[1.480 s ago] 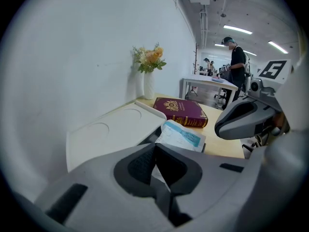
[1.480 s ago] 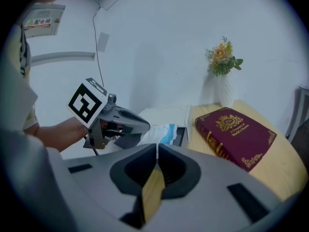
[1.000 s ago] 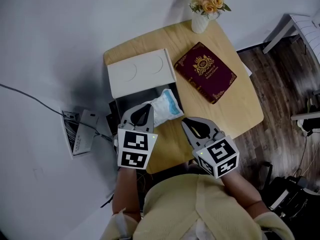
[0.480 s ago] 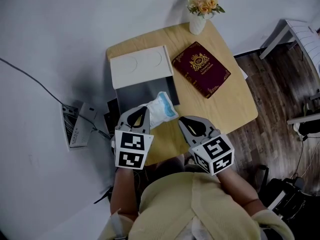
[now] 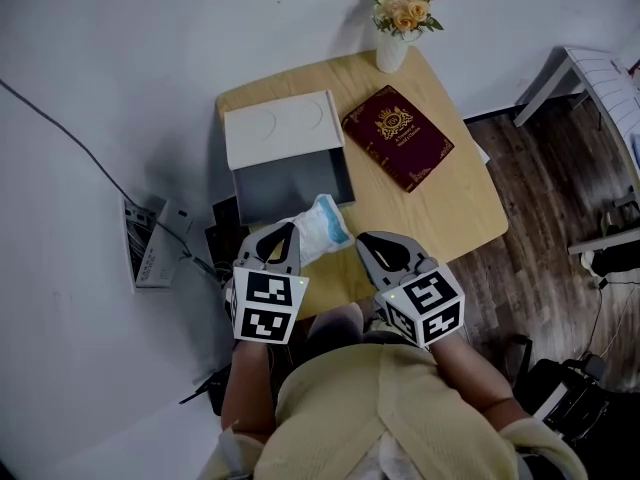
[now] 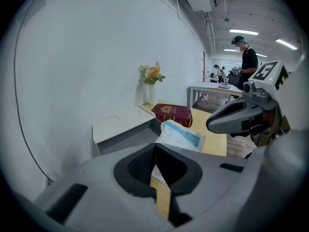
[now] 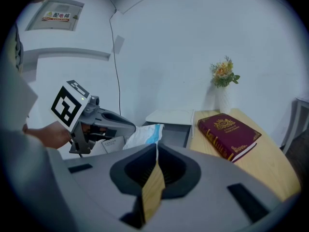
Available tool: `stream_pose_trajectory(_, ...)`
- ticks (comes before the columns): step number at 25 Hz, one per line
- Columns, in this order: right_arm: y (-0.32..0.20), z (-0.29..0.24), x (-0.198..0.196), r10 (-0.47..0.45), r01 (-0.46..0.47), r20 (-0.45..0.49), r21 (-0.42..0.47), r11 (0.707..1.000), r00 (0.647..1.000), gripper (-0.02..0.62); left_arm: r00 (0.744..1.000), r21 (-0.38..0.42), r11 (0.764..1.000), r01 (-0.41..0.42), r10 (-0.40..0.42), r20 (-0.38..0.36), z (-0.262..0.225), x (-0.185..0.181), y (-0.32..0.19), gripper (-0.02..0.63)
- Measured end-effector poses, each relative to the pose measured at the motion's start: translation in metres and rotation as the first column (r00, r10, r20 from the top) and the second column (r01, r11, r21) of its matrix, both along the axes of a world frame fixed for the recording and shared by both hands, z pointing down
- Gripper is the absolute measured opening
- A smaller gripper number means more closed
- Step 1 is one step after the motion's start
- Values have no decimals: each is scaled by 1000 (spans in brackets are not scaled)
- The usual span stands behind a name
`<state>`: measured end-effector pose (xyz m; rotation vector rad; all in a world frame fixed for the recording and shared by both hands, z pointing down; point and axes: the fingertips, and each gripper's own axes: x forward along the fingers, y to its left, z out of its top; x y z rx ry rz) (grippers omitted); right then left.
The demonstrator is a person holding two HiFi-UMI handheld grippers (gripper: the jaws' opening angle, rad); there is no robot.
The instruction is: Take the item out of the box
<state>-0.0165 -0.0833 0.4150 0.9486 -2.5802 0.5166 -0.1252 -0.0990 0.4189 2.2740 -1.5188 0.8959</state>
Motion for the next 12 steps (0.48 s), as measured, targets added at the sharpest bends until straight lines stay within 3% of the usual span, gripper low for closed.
stream_pose_trajectory(12, 17, 1, 7, -11, 11, -5, 2, 1000, 1000, 32, 999, -27, 1000, 15, -16, -29, 15, 11, 27, 21)
